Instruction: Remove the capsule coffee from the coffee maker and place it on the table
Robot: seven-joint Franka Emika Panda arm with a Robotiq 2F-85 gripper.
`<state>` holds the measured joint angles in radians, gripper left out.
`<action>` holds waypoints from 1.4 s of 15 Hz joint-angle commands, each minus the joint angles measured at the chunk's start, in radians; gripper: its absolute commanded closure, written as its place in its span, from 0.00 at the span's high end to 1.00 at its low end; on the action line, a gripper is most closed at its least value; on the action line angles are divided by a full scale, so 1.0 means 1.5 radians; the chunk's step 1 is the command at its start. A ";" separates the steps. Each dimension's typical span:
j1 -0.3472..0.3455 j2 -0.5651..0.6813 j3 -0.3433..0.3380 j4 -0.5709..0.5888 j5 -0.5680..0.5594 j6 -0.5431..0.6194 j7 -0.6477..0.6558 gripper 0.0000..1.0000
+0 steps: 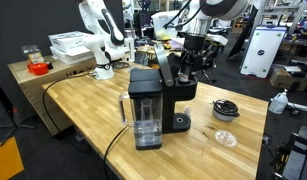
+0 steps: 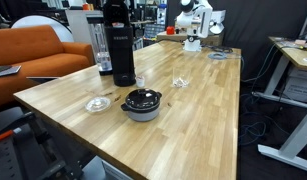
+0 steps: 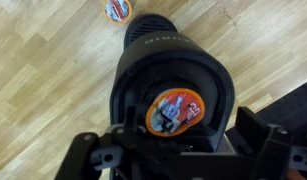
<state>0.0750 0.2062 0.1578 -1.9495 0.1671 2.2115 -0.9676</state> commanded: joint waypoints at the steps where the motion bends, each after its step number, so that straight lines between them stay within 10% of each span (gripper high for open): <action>1: -0.013 0.011 0.004 0.004 0.020 0.003 -0.027 1.00; 21: -0.020 0.040 0.005 0.039 0.019 -0.019 -0.060 1.00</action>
<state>0.0576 0.2410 0.1564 -1.9335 0.1836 2.2074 -1.0222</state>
